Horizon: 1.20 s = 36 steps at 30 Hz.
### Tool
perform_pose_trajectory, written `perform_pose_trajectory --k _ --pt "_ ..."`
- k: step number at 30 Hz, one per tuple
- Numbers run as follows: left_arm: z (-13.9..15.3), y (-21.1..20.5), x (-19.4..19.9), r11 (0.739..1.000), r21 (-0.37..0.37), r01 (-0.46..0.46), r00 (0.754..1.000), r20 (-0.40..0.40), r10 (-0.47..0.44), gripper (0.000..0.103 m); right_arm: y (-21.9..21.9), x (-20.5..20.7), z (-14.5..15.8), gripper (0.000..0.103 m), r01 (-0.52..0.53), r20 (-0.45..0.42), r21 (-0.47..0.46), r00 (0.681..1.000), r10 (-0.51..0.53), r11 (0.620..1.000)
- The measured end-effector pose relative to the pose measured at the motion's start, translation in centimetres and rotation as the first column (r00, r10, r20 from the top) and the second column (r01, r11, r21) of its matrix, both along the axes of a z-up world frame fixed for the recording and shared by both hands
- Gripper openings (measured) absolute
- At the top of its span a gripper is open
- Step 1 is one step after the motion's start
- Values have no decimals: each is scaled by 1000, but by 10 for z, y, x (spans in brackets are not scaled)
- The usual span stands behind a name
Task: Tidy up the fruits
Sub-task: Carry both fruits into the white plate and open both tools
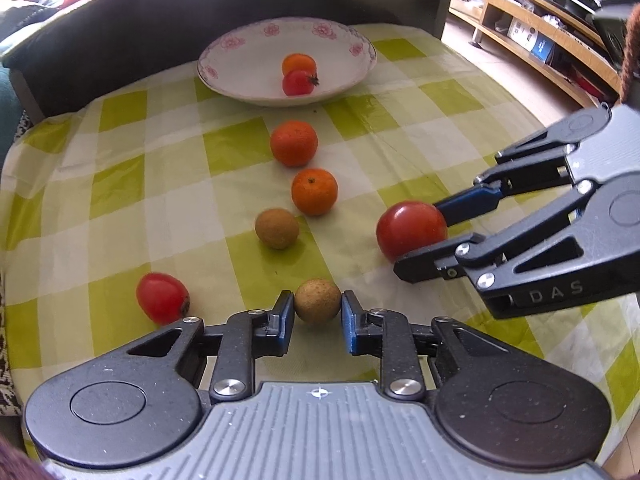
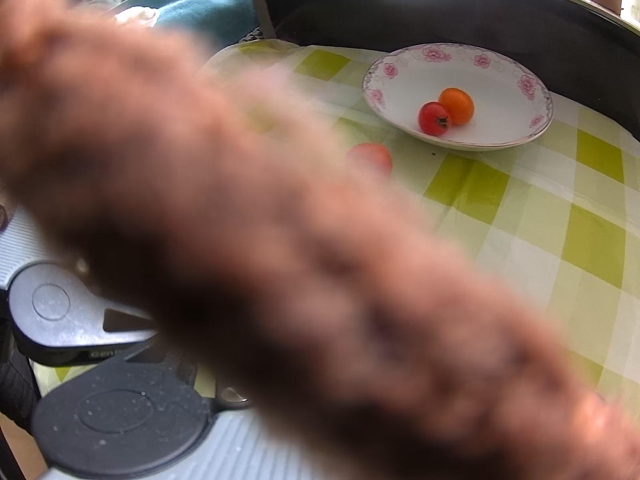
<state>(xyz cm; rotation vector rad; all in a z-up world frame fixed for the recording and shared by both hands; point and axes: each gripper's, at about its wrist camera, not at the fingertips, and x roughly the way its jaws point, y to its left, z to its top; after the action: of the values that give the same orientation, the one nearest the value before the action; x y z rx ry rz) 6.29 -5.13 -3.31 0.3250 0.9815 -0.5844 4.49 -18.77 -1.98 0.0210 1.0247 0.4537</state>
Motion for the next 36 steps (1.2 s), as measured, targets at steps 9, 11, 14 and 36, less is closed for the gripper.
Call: perform_pose_trajectory --k 9,11,14,36 --pt "29 -20 27 998 -49 -34 996 76 37 32 -11 8 21 41 62 52 48 997 -65 997" --pt "32 -24 31 998 -56 -35 996 83 40 32 -15 12 25 41 83 62 54 994 -86 995" --pt "34 -32 39 997 -59 -40 995 94 46 32 -23 19 29 41 116 78 55 990 -120 992" --pt "30 -54 125 990 -90 -112 986 117 122 31 -50 101 30 41 263 191 -4 947 -257 965"
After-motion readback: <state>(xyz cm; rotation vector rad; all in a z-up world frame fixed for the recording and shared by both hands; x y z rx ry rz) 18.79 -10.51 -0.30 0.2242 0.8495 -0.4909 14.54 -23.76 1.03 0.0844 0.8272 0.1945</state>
